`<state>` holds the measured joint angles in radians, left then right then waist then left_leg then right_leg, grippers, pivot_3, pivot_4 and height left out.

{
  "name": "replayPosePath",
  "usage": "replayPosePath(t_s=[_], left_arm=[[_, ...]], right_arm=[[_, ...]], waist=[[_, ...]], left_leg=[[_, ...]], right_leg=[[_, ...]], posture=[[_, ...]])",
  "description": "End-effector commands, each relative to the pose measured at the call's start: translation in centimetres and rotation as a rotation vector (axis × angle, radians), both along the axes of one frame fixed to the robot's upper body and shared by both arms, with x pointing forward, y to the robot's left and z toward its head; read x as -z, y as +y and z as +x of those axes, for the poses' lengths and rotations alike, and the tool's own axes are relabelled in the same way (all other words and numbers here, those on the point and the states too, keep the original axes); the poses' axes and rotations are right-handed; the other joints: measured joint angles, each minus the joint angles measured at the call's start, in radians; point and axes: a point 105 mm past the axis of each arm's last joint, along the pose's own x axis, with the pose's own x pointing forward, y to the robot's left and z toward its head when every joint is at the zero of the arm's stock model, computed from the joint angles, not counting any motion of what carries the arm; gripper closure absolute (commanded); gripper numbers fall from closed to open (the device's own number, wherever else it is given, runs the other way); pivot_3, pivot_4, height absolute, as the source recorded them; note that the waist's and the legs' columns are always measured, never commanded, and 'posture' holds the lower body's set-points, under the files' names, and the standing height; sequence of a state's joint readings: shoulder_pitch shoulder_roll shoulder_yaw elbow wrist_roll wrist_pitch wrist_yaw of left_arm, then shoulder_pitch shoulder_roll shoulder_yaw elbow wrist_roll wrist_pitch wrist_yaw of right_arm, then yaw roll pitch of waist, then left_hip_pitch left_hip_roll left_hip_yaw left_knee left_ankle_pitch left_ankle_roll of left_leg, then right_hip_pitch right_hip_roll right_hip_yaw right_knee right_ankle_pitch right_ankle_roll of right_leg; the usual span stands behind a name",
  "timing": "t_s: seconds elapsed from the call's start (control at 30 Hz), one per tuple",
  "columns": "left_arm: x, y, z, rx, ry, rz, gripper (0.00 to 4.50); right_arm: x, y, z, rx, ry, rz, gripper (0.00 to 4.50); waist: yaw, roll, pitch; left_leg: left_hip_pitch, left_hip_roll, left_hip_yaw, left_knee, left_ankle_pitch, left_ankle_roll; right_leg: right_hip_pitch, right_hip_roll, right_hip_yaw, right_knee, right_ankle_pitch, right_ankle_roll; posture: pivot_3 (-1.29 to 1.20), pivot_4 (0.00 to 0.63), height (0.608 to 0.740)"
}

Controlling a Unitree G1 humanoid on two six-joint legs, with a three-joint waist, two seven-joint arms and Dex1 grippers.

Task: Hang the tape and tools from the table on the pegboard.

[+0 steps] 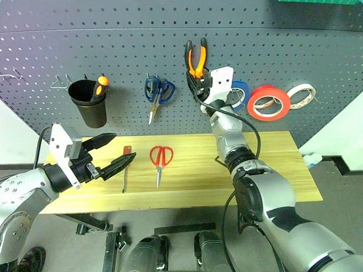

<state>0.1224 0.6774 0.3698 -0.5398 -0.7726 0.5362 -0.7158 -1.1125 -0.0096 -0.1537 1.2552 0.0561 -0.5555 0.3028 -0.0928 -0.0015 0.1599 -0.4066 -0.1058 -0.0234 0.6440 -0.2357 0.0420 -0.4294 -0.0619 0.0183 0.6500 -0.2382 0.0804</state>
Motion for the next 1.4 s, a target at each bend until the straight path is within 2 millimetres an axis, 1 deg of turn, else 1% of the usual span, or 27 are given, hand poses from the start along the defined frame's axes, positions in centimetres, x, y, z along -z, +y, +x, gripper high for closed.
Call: replayPosePath(t_s=[0.03,0.07,0.1,0.2,0.27,0.4,0.5,0.73,0.83,0.97,1.17,1.3,1.4], left_arm=[[-1.1,-0.1,-0.3,0.008,-0.045,0.021,0.00],[-1.1,-0.1,-0.3,0.007,-0.045,0.021,0.00],[-1.1,-0.1,-0.3,0.007,-0.045,0.021,0.00],[-1.1,-0.1,-0.3,0.008,-0.044,0.021,0.00],[-1.1,-0.1,-0.3,0.008,-0.044,0.020,0.00],[-1.1,-0.2,-0.3,0.007,-0.044,0.017,0.00],[-1.1,-0.1,-0.3,0.007,-0.044,0.017,0.00],[-1.1,-0.2,-0.2,0.008,-0.048,0.021,0.00],[-1.1,-0.2,-0.2,0.009,-0.048,0.021,0.00],[-1.0,-0.3,-0.1,0.013,-0.046,0.019,0.00],[-1.0,-0.4,0.0,0.019,-0.044,0.016,0.00],[-1.1,-0.4,0.1,0.021,-0.047,0.014,0.00],[-1.0,-0.4,0.1,0.022,-0.047,0.015,0.00]], right_arm=[[-1.5,0.1,-0.1,0.004,-0.061,-0.008,2.10],[-1.5,0.0,-0.1,0.007,-0.063,-0.013,1.74],[-1.5,0.0,-0.1,0.009,-0.064,-0.016,1.56],[-1.6,-0.1,-0.1,0.028,-0.077,-0.037,0.56],[-1.6,-0.2,0.0,0.038,-0.081,-0.045,0.03],[-1.7,-0.2,0.0,0.034,-0.083,-0.039,0.03],[-2.2,-0.2,-0.1,0.025,-0.098,-0.030,0.03],[-4.7,-0.2,-0.8,-0.036,-0.190,0.051,0.03],[-6.1,0.2,-1.4,-0.072,-0.248,0.072,0.03],[-7.1,0.5,-2.1,-0.111,-0.299,0.093,0.03],[-9.1,0.2,-3.0,-0.137,-0.375,0.131,0.03],[-9.8,-0.5,-3.3,-0.148,-0.389,0.164,0.03],[-10.5,-1.1,-3.8,-0.196,-0.394,0.224,0.03]], waist=[[-0.001,0.000,0.000],[-0.001,0.000,0.000],[-0.001,0.000,0.000],[0.000,0.000,0.000],[0.000,0.000,0.000],[0.000,0.000,0.000],[0.000,0.000,0.000],[0.000,0.000,0.000],[0.000,0.000,0.000],[-0.001,0.000,0.000],[0.000,0.000,0.000],[-0.001,0.000,0.000],[-0.001,0.000,0.000]], left_leg=[[0.000,0.000,0.000,0.000,0.000,0.000],[0.000,0.000,0.000,0.000,0.000,0.000],[0.000,0.000,0.000,0.000,0.000,0.000],[0.000,0.000,0.000,0.000,0.000,0.000],[0.000,0.000,0.000,0.000,0.000,0.000],[0.000,0.000,0.000,0.000,0.000,0.000],[0.000,0.000,0.000,0.000,0.000,0.000],[0.000,0.000,0.000,0.000,0.000,0.000],[0.000,0.000,0.000,0.000,0.000,0.000],[0.000,0.000,0.000,-0.001,0.000,0.000],[0.000,0.000,0.000,-0.001,0.000,0.000],[0.000,0.000,0.000,-0.001,0.000,0.000],[0.000,0.000,0.000,-0.001,0.000,0.000]], right_leg=[[0.000,0.000,0.000,0.000,0.000,0.000],[0.000,0.000,0.000,0.000,0.000,0.000],[0.000,0.000,0.000,0.000,0.000,0.000],[0.000,0.000,0.000,0.000,0.000,0.000],[0.000,0.000,0.000,0.000,0.000,0.000],[0.000,0.000,0.000,0.000,0.000,0.000],[0.000,0.000,0.000,0.000,0.000,0.000],[0.000,0.000,0.000,-0.001,0.000,0.000],[0.000,0.000,0.000,-0.001,0.000,0.000],[0.000,0.000,0.000,-0.001,0.000,0.000],[0.000,0.000,0.000,-0.001,0.000,0.000],[0.000,0.000,0.000,-0.001,0.000,0.000],[0.000,0.000,0.000,-0.001,0.000,0.000]], posture=[[-0.01,0.126,0.740],[-0.01,0.127,0.740],[-0.01,0.127,0.740],[-0.01,0.127,0.740],[-0.01,0.127,0.740],[-0.02,0.127,0.740],[-0.02,0.126,0.740],[-0.01,0.125,0.740],[-0.01,0.125,0.740],[-0.03,0.125,0.740],[-0.04,0.121,0.740],[-0.05,0.120,0.740],[-0.05,0.120,0.740]])
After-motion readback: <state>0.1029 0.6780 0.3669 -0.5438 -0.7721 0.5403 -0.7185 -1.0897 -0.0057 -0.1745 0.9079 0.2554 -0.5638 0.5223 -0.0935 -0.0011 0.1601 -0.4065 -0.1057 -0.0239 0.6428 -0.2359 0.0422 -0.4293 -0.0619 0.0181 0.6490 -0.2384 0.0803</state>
